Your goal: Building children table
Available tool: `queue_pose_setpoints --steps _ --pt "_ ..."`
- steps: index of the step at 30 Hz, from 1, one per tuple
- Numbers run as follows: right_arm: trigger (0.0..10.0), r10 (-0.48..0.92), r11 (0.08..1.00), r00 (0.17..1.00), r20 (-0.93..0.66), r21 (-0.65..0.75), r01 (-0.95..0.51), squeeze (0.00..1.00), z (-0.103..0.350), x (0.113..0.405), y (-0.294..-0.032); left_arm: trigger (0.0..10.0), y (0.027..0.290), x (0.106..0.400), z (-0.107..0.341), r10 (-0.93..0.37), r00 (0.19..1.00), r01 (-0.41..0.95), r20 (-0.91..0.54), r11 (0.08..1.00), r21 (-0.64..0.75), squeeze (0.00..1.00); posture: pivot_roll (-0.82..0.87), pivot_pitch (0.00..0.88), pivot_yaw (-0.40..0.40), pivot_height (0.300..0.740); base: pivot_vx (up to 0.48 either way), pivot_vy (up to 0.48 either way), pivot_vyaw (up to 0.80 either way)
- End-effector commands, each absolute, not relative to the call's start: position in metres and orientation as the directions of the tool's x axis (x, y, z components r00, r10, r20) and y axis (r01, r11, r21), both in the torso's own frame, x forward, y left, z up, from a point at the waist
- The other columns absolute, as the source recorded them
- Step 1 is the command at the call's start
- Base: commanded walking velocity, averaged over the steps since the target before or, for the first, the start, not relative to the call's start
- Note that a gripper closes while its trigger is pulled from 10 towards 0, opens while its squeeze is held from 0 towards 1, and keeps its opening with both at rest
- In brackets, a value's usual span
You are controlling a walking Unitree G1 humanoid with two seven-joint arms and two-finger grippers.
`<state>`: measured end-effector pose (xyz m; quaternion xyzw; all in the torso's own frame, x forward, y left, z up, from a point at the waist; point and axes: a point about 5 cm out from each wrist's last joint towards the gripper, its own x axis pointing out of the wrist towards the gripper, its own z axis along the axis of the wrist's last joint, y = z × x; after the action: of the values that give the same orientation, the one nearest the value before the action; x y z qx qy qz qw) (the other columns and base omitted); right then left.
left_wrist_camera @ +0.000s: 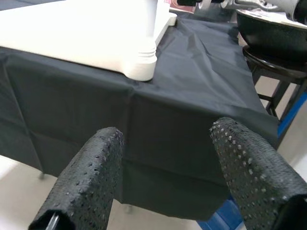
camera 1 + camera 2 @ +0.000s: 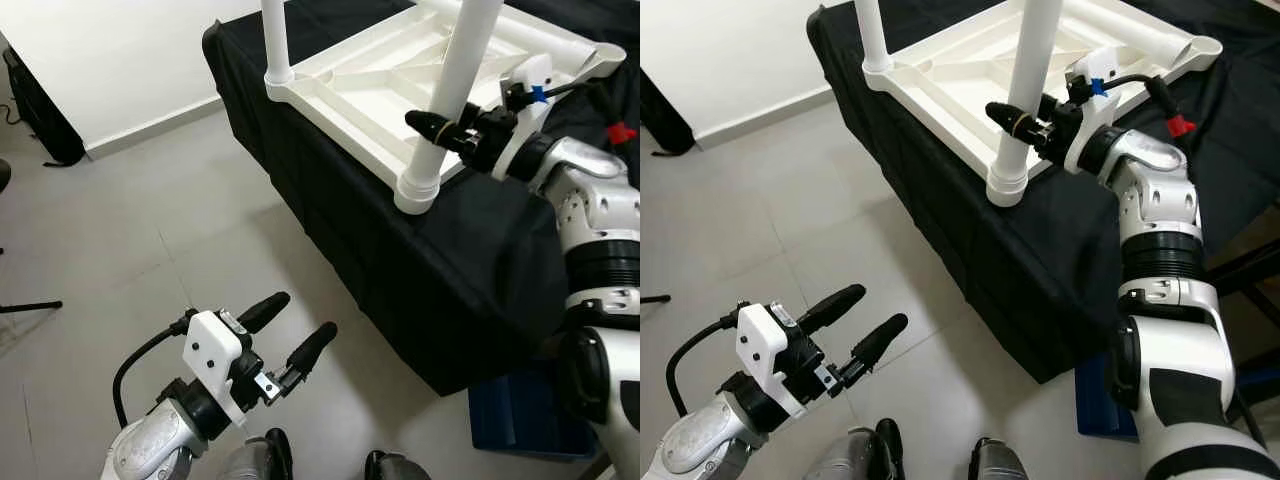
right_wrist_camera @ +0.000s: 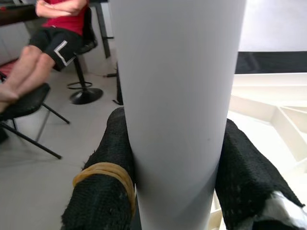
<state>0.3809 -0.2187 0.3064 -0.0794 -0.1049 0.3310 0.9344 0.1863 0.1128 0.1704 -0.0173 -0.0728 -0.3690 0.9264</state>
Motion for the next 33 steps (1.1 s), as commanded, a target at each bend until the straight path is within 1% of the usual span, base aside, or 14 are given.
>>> queue_pose_setpoints --steps 1,6,8,9,10,12,16,21,22,24,25,27,28,33 --pt "0.0 0.511 0.848 0.849 0.131 -0.24 -0.473 0.0 0.302 0.385 -0.225 10.0 0.113 0.186 0.166 -0.671 0.732 0.675 0.123 0.738 0.007 0.0 0.06 0.281 0.001 0.74 0.0 0.0 0.0" --pt "0.0 0.337 0.915 0.931 0.14 -0.28 -0.289 0.0 0.301 0.385 -0.231 10.0 0.113 0.19 0.165 -0.668 0.733 0.673 0.127 0.74 0.005 0.0 0.05 0.271 -0.004 0.74 0.0 0.0 0.0" --pt "0.0 0.038 0.972 0.991 0.128 -0.237 -0.007 0.0 0.293 0.376 -0.237 10.0 0.112 0.192 0.165 -0.672 0.729 0.678 0.132 0.735 0.004 0.0 0.03 0.255 -0.007 0.74 0.0 0.0 0.0" --pt "0.0 0.038 0.972 0.991 0.128 -0.237 -0.007 0.0 0.293 0.376 -0.237 10.0 0.112 0.192 0.165 -0.672 0.729 0.678 0.132 0.735 0.004 0.0 0.03 0.255 -0.007 0.74 0.0 0.0 0.0" --pt "0.0 -0.079 0.976 0.993 0.09 -0.198 0.095 0.0 0.275 0.366 -0.228 10.0 0.11 0.195 0.164 -0.676 0.725 0.681 0.136 0.732 0.004 0.0 0.01 0.241 -0.014 0.74 0.0 0.0 0.0" --pt "0.0 -0.154 0.972 0.986 0.061 -0.171 0.163 0.0 0.263 0.357 -0.223 10.0 0.109 0.196 0.164 -0.678 0.722 0.684 0.138 0.729 0.005 0.0 0.01 0.239 -0.015 0.74 0.0 0.0 0.0" --pt "0.0 -0.185 0.98 0.982 -0.032 -0.082 0.182 0.0 0.219 0.338 -0.182 10.0 0.108 0.202 0.162 -0.676 0.722 0.683 0.147 0.73 0.002 0.0 -0.01 0.216 -0.019 0.74 0.0 0.0 0.0" --pt "0.0 -0.19 0.98 0.981 -0.031 -0.068 0.188 0.0 0.215 0.339 -0.175 10.0 0.108 0.204 0.162 -0.672 0.726 0.679 0.151 0.734 0.001 0.0 -0.01 0.209 -0.02 0.74 0.0 0.0 0.0" --pt "7.8 -0.147 0.985 0.989 0.011 -0.091 0.148 0.0 0.223 0.343 -0.176 10.0 0.108 0.205 0.161 -0.669 0.728 0.677 0.152 0.736 0.002 0.0 -0.01 0.207 -0.026 0.74 0.0 0.0 0.0" --pt "7.8 -0.117 0.987 0.992 0.039 -0.109 0.12 0.0 0.23 0.345 -0.177 10.0 0.108 0.205 0.161 -0.667 0.729 0.675 0.153 0.738 0.002 0.0 -0.01 0.207 -0.026 0.74 0.0 0.0 0.0" --pt "10.0 -0.105 0.986 0.993 0.058 -0.123 0.112 0.0 0.236 0.345 -0.179 10.0 0.108 0.206 0.161 -0.665 0.731 0.673 0.154 0.74 0.002 0.0 -0.02 0.207 -0.029 0.74 0.0 0.0 0.0" --pt "10.0 -0.079 0.99 0.994 0.077 -0.109 0.087 0.0 0.245 0.347 -0.187 10.0 0.107 0.207 0.16 -0.662 0.733 0.67 0.156 0.742 -0.001 0.0 -0.02 0.206 -0.031 0.74 0.0 0.0 0.0" --pt "10.0 -0.016 0.997 0.995 0.099 -0.071 0.023 1.0 0.253 0.35 -0.193 10.0 0.107 0.208 0.16 -0.661 0.734 0.67 0.156 0.743 -0.002 0.0 -0.01 0.208 -0.032 0.74 0.0 0.0 0.0" --pt "10.0 0.076 0.996 0.989 0.129 -0.053 -0.069 1.0 0.262 0.352 -0.199 10.0 0.106 0.208 0.159 -0.663 0.732 0.672 0.155 0.741 -0.002 0.0 -0.01 0.208 -0.034 0.74 0.0 0.0 0.0"
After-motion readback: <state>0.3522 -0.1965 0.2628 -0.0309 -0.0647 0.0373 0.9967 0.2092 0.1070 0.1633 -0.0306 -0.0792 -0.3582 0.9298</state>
